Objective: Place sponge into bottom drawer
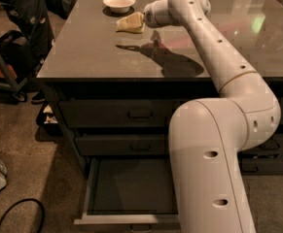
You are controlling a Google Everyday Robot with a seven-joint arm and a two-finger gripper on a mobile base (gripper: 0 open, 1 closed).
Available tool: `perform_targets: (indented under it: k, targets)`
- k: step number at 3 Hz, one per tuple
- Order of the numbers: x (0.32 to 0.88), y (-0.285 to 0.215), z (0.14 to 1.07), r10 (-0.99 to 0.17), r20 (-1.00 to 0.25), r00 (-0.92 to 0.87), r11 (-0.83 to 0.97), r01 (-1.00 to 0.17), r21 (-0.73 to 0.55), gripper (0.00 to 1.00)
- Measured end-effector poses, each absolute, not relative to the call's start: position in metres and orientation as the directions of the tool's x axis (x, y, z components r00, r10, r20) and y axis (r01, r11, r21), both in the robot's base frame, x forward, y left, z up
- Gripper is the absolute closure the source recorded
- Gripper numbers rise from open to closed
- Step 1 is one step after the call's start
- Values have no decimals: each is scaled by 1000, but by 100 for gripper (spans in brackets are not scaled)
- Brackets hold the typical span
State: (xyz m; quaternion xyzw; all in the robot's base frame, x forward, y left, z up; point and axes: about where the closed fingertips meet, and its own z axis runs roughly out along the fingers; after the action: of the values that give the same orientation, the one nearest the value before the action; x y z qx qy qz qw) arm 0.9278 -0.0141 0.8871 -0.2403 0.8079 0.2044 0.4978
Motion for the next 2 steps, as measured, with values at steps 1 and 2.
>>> perform_targets:
  k: [1,2]
  targets:
    - [929,-13,885,-183,-903,-388,801,-592,92,0]
    - [939,-12,876,-179,-910,-374,808,-584,81,0]
